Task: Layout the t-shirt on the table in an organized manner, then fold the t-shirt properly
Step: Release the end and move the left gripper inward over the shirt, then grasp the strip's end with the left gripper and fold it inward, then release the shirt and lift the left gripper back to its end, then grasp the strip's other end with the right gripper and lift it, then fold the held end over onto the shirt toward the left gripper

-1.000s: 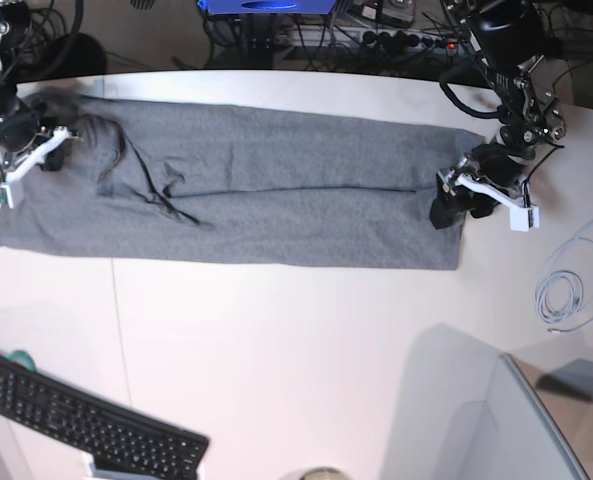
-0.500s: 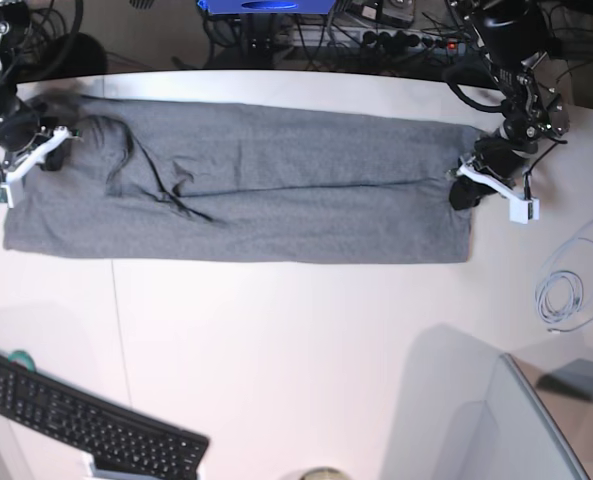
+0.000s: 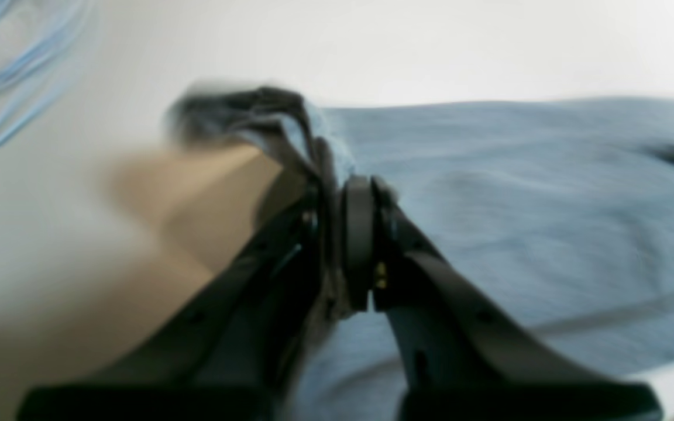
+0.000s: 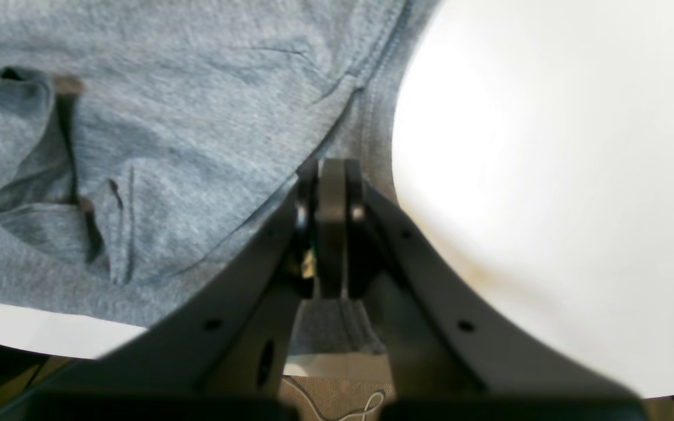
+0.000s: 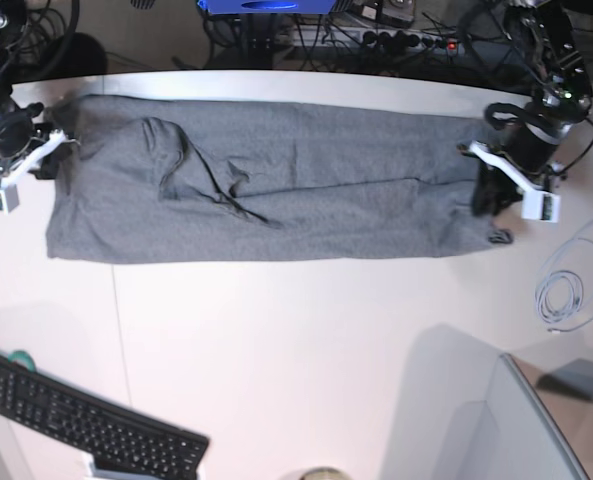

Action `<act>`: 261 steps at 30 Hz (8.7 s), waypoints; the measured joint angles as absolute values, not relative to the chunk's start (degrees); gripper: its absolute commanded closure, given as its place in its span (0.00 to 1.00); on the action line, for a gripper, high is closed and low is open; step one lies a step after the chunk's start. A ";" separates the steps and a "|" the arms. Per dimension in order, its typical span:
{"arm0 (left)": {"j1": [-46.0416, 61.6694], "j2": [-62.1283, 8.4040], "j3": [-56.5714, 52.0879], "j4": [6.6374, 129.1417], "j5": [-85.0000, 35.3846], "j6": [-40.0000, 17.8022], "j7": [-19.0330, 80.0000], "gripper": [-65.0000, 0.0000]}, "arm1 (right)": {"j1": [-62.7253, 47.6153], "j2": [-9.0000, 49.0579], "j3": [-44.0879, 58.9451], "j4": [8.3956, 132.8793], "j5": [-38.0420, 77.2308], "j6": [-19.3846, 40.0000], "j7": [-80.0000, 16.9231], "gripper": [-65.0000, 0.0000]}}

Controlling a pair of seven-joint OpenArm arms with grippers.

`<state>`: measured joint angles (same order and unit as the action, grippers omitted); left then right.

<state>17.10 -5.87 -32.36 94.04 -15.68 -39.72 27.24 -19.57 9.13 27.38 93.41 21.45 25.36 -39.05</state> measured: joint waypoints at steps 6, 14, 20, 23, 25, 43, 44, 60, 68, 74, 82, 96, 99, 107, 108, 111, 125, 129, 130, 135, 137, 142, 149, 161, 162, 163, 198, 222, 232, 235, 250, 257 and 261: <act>20.18 -6.11 -18.57 98.00 -15.38 -33.78 27.57 1.00 | -19.55 9.15 27.35 93.38 21.43 25.36 -39.16 0.99; 18.83 -6.35 -5.06 97.97 -15.38 -24.34 27.66 1.00 | -19.55 9.30 27.35 93.36 21.43 25.36 -39.16 0.99; 15.99 -5.91 0.64 93.71 -15.90 -24.34 27.24 1.00 | -19.55 9.30 27.38 93.25 21.43 25.36 -39.13 0.99; 15.70 -6.11 2.39 91.79 -15.51 -23.94 27.29 1.00 | -19.53 9.23 27.35 93.25 21.43 25.36 -39.13 0.98; 15.70 -6.09 3.14 91.72 -15.49 -22.26 27.22 1.00 | -19.53 9.30 27.38 93.27 21.43 25.36 -39.11 0.98; 12.10 -3.49 6.74 87.81 -15.68 -20.93 27.64 1.00 | -19.40 9.30 27.38 93.25 21.43 25.36 -39.16 0.98; 12.10 -3.29 6.74 87.72 -15.70 -20.95 27.64 1.00 | -19.40 9.30 27.38 93.25 21.43 25.36 -39.16 0.98; 12.05 -2.52 8.19 87.72 -15.70 -20.95 27.64 1.00 | -18.70 9.30 27.38 93.21 21.21 25.36 -39.18 0.98; 11.92 -2.55 8.29 87.72 -15.68 -20.93 27.64 1.00 | -18.72 9.30 27.38 93.21 21.21 25.36 -39.18 0.98; 11.92 -2.57 8.29 87.72 -15.70 -20.93 27.64 0.87 | -18.63 9.32 27.38 93.21 21.21 25.36 -40.49 0.98; 12.05 -2.68 9.45 87.90 -16.08 -20.91 27.64 0.51 | -18.63 9.32 27.38 93.21 21.21 25.36 -40.95 0.98; 12.40 -3.11 19.99 93.95 -16.53 -21.15 27.66 0.52 | -18.63 9.26 27.42 93.21 21.23 25.36 -40.93 0.98; 14.13 -5.52 14.87 97.51 -16.27 -21.30 27.66 0.58 | -18.63 9.28 27.64 93.21 21.21 25.36 -41.06 0.98; 14.92 -6.20 9.78 93.91 -15.92 -21.02 27.53 1.00 | -18.61 9.23 27.62 93.21 21.41 25.36 -41.06 0.98; 14.92 -6.22 9.76 92.88 -15.97 -21.02 27.62 1.00 | -18.61 9.26 27.62 93.21 21.43 25.36 -40.99 0.98; 13.06 -6.50 9.82 91.09 -15.97 -20.95 28.01 1.00 | -18.57 9.15 27.57 93.21 21.41 25.36 -41.01 0.98; -5.34 1.32 9.76 73.49 -15.62 -20.95 27.55 1.00 | -17.98 9.17 27.46 93.14 21.39 25.36 -41.17 0.98; -5.39 1.54 9.82 75.13 -16.25 -20.93 27.62 1.00 | -18.02 9.15 27.49 93.14 21.43 25.36 -41.15 0.98; -4.23 1.23 9.41 76.34 -16.29 -20.97 27.42 1.00 | -18.06 9.13 27.55 93.17 21.45 25.36 -41.12 0.98; 7.31 -5.15 4.60 82.52 -16.51 -21.56 26.61 1.00 | -18.15 9.21 28.03 94.41 25.10 25.36 -41.28 0.87; 12.95 -6.87 -2.20 84.68 -15.88 -21.23 27.83 1.00 | -17.80 9.30 27.99 94.32 31.33 25.36 -41.12 0.68; 19.73 -6.83 -18.96 89.52 -16.60 -28.71 20.71 1.00 | -15.57 9.63 27.90 90.08 44.27 25.36 -41.45 0.20; 20.84 -6.68 -30.57 85.23 -15.53 -39.29 21.26 1.00 | -7.27 14.39 27.92 75.88 53.06 25.32 -46.83 0.21; 16.36 -6.37 -32.95 76.36 -15.75 -39.51 20.67 1.00 | -5.23 20.95 27.62 60.95 52.84 26.35 -48.40 0.20; 15.77 -6.42 -32.95 75.59 -15.51 -39.53 20.71 1.00 | -4.93 20.93 27.64 59.57 52.58 29.58 -49.50 0.21; 15.20 -6.39 -32.95 74.94 -15.49 -39.48 20.75 1.00 | -4.45 20.95 27.62 58.22 52.56 32.56 -51.03 0.21; 10.66 -6.50 -20.88 66.72 -15.46 -39.44 14.11 1.00 | -1.26 17.89 21.08 54.24 52.49 37.98 -50.68 0.61; 9.56 -6.68 -16.73 66.96 -15.46 -39.29 14.31 1.00 | -5.93 9.80 16.62 87.15 52.27 24.77 -60.20 0.99; 9.58 -6.72 -16.80 67.00 -15.46 -39.29 14.28 1.00 | -6.55 5.96 -0.36 88.95 52.66 16.51 -56.05 0.99; 9.82 -6.68 -16.78 67.00 -15.49 -39.29 14.31 1.00 | -6.70 6.28 -5.72 90.02 52.29 12.99 -54.28 0.99; 10.04 -6.52 -16.78 67.00 -15.46 -39.29 14.33 1.00 | -4.08 6.42 -26.72 95.11 53.01 -2.22 -40.86 1.00; 10.35 -6.55 -16.78 67.11 -15.44 -39.29 14.33 1.00 | -0.32 6.57 -32.97 89.95 53.04 -5.58 -36.12 1.00; 10.79 -6.59 -16.78 68.55 -15.44 -39.29 14.33 1.00 | 0.12 5.52 -32.97 87.48 53.06 -5.65 -35.94 1.00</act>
<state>10.79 -6.59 -16.78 68.55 -15.44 -39.29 14.33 0.12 5.52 -32.97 87.48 53.06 -5.65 -35.94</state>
